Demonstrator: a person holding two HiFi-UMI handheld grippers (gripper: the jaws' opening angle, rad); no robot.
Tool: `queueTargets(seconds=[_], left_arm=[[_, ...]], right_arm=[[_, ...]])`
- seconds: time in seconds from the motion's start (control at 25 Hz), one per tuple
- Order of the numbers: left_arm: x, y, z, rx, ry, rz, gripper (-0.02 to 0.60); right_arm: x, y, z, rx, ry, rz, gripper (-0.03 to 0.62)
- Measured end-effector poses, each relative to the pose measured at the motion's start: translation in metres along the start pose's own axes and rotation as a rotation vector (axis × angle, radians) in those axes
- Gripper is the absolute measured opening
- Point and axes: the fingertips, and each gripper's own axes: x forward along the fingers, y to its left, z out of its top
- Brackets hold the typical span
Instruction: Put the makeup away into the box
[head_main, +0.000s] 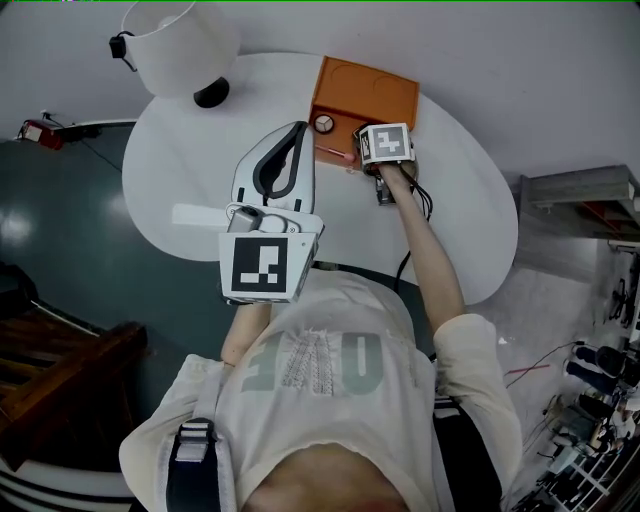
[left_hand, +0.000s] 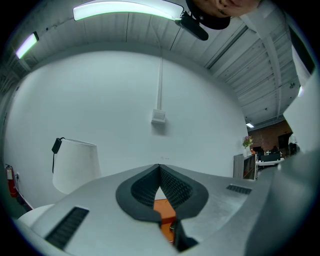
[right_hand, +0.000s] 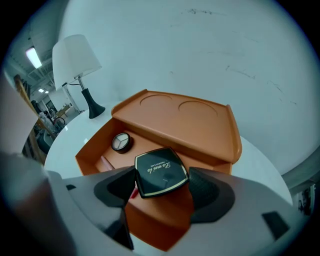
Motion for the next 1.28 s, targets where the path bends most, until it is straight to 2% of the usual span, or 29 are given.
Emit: queueTargets(seconds=[0.2,0.44,0.6,0.76,0.96,1.08,1.16,1.28], left_arm=[[-0.005,0.004,-0.003,0.003,0.013,0.009,0.008],[-0.010,0.009,-0.006,0.007,0.026,0.024,0.008],[-0.011,0.013,-0.007,0.008,0.037,0.034,0.008],[-0.012,0.014,-0.010,0.019,0.051,0.034,0.007],[-0.008,0.013,-0.008,0.024,0.043,0.018,0.008],[-0.004,0.010,-0.004,0.028,0.032,0.007,0.008],[0.000,0.006,0.000,0.029,0.020,-0.002,0.008],[0.005,0.002,0.000,0.047,0.031,-0.018,0.008]], right_arm=[[0.013,0.003,0.005,0.015,0.054,-0.020,0.342],[0.023,0.009,0.009,0.016,0.064,-0.033,0.343],[0.026,0.011,0.008,0.040,0.036,-0.022,0.344],[0.022,0.012,0.010,0.020,0.000,-0.033,0.344],[0.009,0.018,0.025,0.022,-0.081,-0.001,0.345],[-0.018,0.026,0.042,0.029,-0.163,0.042,0.344],[-0.049,0.032,0.058,0.038,-0.263,0.079,0.344],[-0.112,0.039,0.085,0.046,-0.479,0.136,0.344]])
